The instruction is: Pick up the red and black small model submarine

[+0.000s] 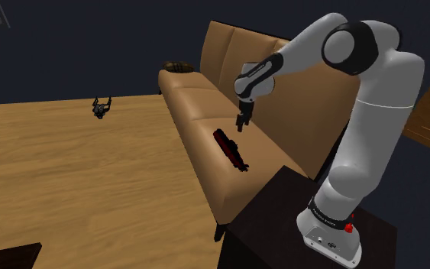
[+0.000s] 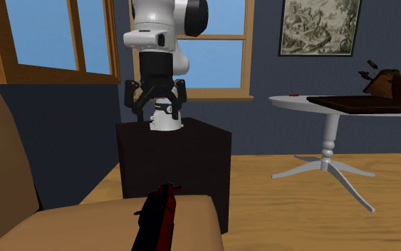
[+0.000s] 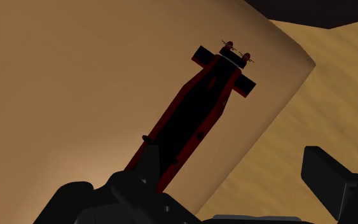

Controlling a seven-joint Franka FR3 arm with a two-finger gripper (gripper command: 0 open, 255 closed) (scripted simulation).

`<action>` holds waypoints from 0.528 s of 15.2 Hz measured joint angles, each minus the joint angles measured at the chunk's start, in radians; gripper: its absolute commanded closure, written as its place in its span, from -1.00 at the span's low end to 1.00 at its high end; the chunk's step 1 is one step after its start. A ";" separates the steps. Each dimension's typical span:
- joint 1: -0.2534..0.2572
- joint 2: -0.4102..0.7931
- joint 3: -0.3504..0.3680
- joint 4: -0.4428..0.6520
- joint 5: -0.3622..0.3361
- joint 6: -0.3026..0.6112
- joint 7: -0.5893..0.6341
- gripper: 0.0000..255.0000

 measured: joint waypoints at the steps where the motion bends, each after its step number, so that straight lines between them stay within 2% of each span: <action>1: -0.007 0.041 0.002 0.031 0.017 0.007 -0.018 -1.00; 8: -0.076 0.331 0.042 0.261 0.119 0.043 -0.126 -1.00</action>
